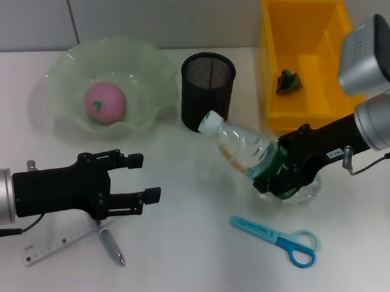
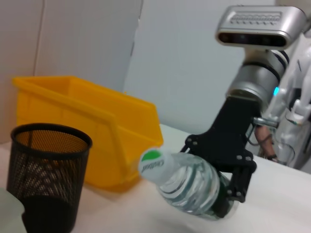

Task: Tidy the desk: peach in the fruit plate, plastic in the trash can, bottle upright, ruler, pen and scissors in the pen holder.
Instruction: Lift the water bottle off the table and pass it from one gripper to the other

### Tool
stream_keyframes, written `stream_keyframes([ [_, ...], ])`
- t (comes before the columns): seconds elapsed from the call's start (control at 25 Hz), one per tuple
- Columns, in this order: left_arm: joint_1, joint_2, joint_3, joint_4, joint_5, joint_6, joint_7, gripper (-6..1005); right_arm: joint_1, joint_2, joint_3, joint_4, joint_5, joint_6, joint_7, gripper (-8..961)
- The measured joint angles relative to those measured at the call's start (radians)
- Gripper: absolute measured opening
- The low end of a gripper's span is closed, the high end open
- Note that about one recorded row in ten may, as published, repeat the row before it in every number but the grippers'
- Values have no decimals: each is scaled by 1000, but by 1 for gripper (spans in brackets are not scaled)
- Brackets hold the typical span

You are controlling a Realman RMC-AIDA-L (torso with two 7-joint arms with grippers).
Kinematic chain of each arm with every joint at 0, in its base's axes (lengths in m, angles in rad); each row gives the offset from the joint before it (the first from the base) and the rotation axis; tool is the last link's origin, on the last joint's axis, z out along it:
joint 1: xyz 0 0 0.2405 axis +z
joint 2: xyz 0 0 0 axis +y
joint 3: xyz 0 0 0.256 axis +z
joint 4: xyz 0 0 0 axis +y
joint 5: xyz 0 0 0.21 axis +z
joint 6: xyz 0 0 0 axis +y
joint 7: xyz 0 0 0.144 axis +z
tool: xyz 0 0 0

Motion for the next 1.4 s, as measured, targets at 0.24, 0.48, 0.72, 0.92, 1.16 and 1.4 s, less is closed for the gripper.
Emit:
stream_keyframes([
  [0.24,4,-2,-14,-30,-46,-6,-1,808,-60,11,19,27,135,6,-86,751],
  [0.48,6,-3,-21,-67,-114,-5,-1,808,-102,15,49,114,294,21,-210,751],
  [0.72,7,-5,-22,-121,-205,0,-7,808,-108,16,82,250,400,22,-343,751],
  [0.92,-1,-9,-21,-162,-259,11,-10,808,-105,27,81,313,437,26,-406,751],
  [1.16,-5,-12,-14,-217,-340,29,-6,808,-101,31,78,397,514,26,-477,751],
  [1.4,-12,-15,-14,-242,-366,49,-3,808,-89,33,77,446,539,28,-512,752],
])
